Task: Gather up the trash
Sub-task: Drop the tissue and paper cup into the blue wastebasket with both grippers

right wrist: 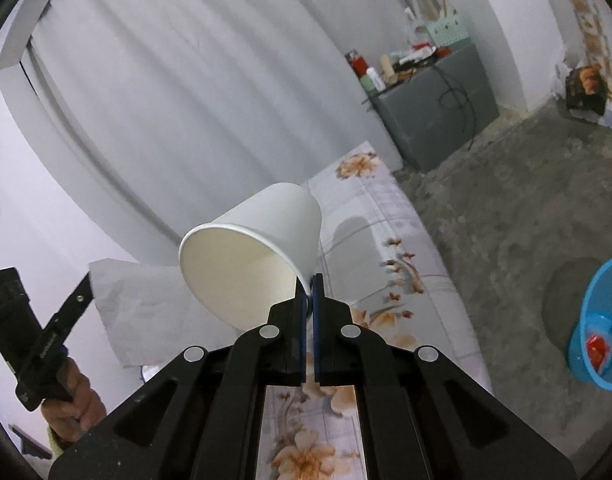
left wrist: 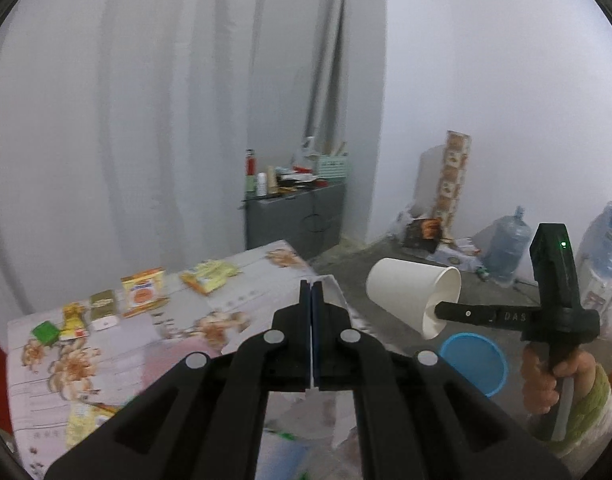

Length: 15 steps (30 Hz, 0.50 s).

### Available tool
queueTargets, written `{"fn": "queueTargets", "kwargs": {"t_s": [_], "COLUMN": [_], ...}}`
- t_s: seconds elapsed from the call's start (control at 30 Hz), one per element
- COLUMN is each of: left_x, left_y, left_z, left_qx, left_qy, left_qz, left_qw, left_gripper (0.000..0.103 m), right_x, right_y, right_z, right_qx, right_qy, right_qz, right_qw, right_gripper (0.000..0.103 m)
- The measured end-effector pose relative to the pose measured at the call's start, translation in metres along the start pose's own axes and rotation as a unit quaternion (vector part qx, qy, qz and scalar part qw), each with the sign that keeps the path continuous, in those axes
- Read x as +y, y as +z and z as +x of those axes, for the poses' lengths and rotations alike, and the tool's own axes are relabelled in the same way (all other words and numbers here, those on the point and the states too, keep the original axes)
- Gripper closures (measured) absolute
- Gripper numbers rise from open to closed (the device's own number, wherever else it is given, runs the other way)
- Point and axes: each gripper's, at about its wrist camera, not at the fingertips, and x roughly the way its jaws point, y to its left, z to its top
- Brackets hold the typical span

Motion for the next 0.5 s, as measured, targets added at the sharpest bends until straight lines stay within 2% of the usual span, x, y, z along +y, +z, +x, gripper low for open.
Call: {"fn": "queueTargets", "kwargs": {"t_s": [0.23,0.4,0.5], "left_x": [-0.071,-0.135,-0.175], "left_y": [0.008,0.016,0.015], "left_z": [0.021,0.049,0.074], "left_qx": [0.005,0.018,0.040], "left_qy": [-0.076,-0.145,-0.183], "left_qz": [0.012,0.028,0.035], "left_qw": [0.9970,0.9888,0.9816], "left_gripper": [0.103,0.103,0.103], "right_x": [-0.032,-0.075,-0.109], "right_y": [-0.013,-0.023,-0.029], "right_z": [-0.060,-0.104,-0.128], "right_qx": [-0.045,-0.073,-0.086], "right_qy": [-0.037,-0.081,-0.115], "right_qz": [0.027,0.068,0.103], "right_qw": [0.998,0.992,0.984], "right_gripper": [0.102,0.102,0.102]}}
